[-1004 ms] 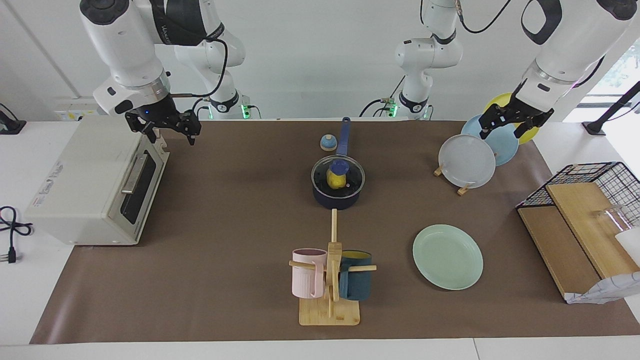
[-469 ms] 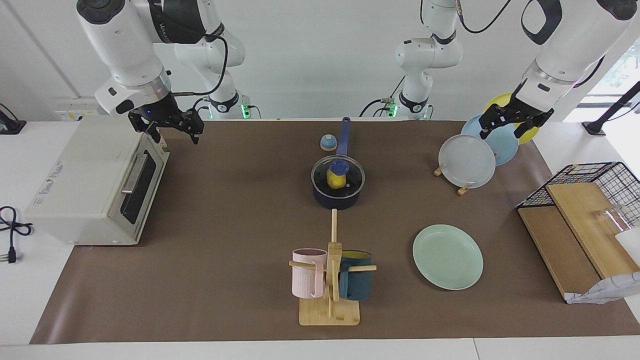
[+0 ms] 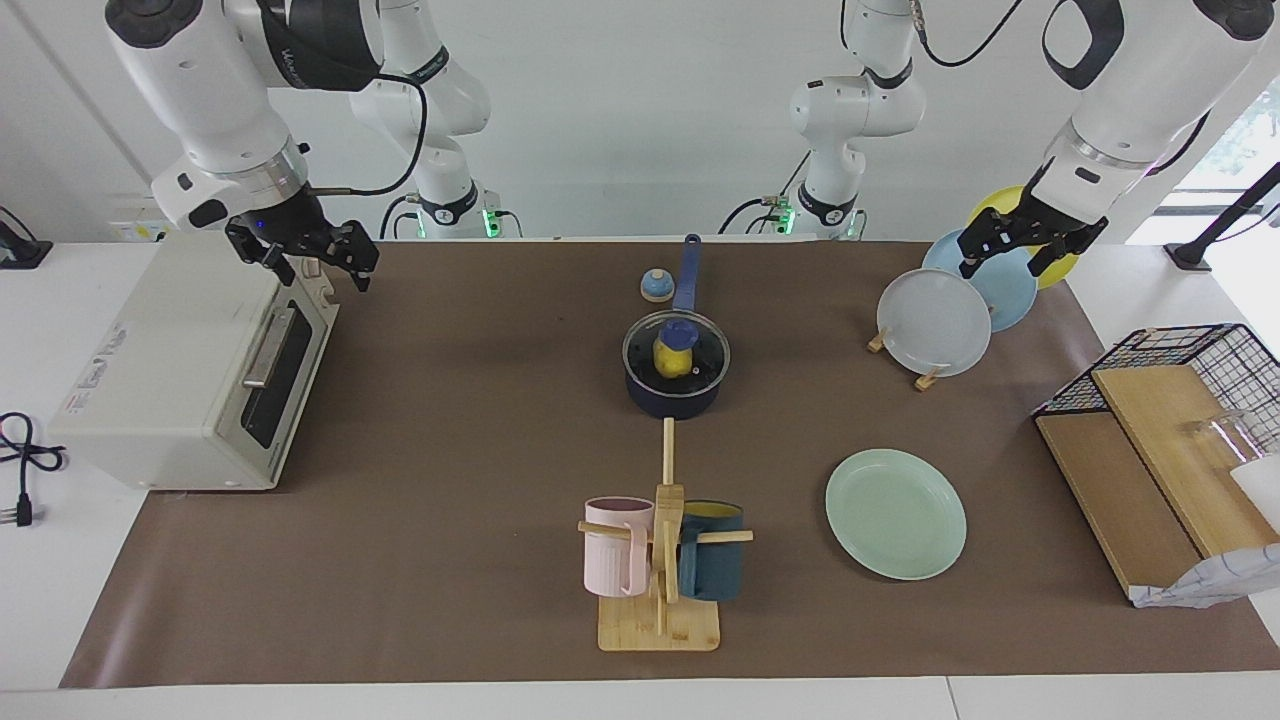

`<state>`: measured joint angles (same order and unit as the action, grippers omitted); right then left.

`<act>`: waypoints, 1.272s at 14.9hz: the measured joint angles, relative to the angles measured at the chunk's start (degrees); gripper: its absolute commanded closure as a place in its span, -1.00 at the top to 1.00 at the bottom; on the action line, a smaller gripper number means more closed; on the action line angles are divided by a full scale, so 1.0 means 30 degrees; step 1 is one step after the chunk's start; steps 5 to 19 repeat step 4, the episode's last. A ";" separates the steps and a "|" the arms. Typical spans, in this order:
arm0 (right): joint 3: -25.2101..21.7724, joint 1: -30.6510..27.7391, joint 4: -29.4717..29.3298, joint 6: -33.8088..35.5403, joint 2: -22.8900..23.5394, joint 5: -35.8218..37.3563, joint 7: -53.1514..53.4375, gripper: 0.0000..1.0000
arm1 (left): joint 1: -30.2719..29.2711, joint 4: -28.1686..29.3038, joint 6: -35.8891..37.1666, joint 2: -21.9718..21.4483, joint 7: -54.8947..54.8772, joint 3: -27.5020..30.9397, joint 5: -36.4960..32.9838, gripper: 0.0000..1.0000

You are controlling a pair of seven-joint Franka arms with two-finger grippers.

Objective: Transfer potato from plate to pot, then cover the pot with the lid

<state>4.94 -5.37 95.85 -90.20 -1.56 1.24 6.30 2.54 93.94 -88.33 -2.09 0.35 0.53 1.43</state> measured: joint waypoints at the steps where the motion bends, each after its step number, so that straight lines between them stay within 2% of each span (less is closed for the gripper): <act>1: 0.0000 -0.0047 -0.0001 0.0000 0.0001 -0.0003 0.0000 1.00 | 0.0000 0.0000 0.0000 0.0000 0.0000 0.0000 0.0000 1.00; 19: 0.0055 -0.0035 -0.0009 0.0000 0.0001 -0.0004 0.0000 1.00 | 0.0000 0.0000 0.0000 0.0000 0.0000 0.0000 0.0000 1.00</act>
